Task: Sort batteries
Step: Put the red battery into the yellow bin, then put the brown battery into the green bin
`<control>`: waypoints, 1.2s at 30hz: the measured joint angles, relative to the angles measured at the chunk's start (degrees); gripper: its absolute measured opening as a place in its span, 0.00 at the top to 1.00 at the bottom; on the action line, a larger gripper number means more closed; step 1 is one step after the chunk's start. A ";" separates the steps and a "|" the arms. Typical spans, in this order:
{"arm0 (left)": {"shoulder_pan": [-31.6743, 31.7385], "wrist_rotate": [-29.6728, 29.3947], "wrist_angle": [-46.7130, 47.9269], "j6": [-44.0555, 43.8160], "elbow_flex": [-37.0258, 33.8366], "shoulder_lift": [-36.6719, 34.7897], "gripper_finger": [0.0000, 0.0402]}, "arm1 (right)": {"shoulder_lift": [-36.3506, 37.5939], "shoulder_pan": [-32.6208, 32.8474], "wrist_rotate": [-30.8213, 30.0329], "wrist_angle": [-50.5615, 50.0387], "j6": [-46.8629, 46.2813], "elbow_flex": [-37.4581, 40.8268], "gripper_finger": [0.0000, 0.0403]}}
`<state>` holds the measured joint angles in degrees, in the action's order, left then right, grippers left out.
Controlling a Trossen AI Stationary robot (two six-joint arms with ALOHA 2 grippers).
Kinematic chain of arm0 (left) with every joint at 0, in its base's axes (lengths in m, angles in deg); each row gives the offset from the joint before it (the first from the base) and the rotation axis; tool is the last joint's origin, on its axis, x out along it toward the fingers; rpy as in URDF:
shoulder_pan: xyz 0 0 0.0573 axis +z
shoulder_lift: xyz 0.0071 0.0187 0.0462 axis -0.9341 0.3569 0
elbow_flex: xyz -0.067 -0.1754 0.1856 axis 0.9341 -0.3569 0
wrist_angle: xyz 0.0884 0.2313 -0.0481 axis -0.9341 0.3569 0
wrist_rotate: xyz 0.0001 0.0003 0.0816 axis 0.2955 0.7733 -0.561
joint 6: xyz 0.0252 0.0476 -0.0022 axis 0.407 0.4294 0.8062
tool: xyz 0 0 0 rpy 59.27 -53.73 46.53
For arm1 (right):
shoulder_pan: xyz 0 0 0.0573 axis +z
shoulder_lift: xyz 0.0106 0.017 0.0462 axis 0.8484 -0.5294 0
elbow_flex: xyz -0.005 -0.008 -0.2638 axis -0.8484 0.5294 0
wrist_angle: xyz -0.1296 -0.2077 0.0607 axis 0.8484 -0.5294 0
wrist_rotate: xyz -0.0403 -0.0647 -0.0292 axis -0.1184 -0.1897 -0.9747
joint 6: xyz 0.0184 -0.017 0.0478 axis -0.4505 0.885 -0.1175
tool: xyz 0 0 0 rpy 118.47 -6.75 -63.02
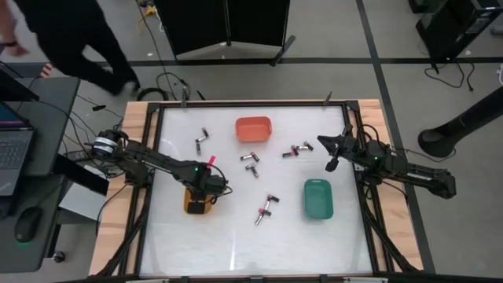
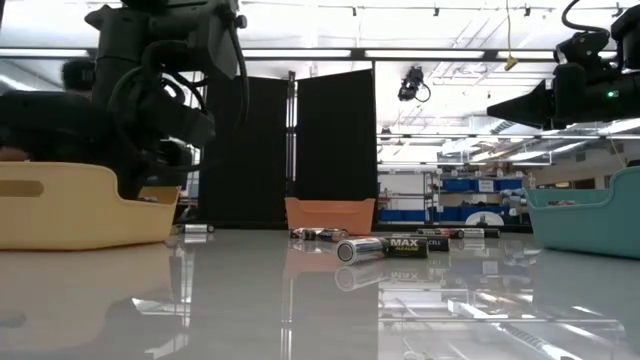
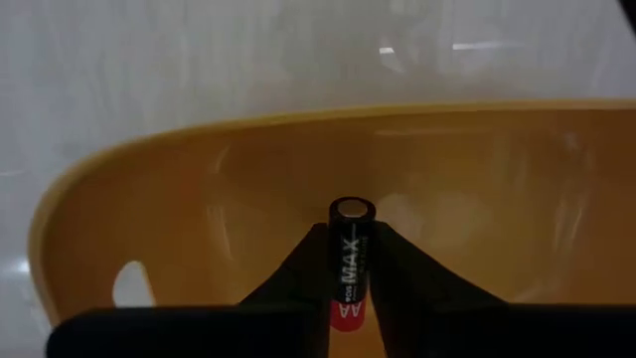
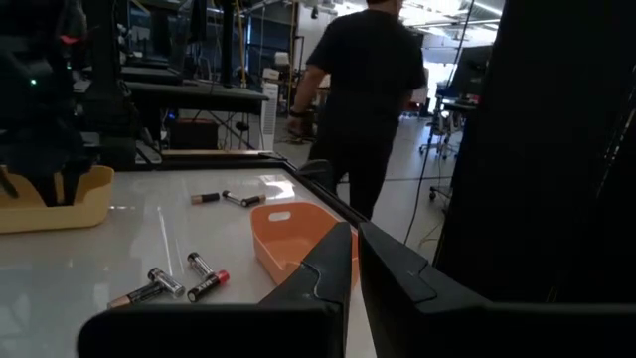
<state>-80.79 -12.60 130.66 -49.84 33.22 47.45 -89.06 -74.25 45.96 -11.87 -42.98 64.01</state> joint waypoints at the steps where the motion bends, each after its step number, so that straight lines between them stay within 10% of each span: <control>1: 0.00 0.21 0.00 -0.13 0.00 0.00 0.83 | -0.01 -0.01 -0.01 0.00 0.00 -0.02 0.91; 16: -0.04 -0.01 2.28 -0.57 4.45 0.02 0.71 | 0.00 0.00 0.00 0.00 -0.02 -0.01 0.91; 24: -1.92 -8.00 6.19 -1.68 11.49 -1.03 0.83 | 0.00 -0.01 -0.01 0.00 -0.02 -0.02 0.91; 36: -0.07 -11.92 -30.25 4.13 6.79 -6.90 0.98 | -0.01 -0.01 -0.01 0.46 -0.02 -0.02 0.91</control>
<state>-80.86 -24.51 100.41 -45.70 40.01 40.55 -89.08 -74.26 45.95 -11.41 -43.00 63.99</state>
